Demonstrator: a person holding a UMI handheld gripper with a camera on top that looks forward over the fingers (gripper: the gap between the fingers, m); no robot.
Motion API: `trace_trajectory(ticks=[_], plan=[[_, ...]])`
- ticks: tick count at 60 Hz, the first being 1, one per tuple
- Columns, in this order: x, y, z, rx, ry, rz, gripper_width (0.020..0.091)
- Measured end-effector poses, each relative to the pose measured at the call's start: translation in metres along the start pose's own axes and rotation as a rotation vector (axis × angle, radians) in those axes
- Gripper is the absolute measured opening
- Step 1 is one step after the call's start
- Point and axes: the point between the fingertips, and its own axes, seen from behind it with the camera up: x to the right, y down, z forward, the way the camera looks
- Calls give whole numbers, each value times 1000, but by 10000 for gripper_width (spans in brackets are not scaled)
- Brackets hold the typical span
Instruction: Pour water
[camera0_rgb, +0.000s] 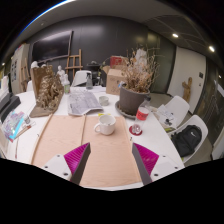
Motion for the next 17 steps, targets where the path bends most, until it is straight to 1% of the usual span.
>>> trace_trajectory(ticks=[3, 7, 17], plan=[[-6, 4, -6, -9, 5, 4, 850], [-18, 9, -10, -25, -20, 22, 849], [-23, 10, -16, -20, 3, -10, 850]])
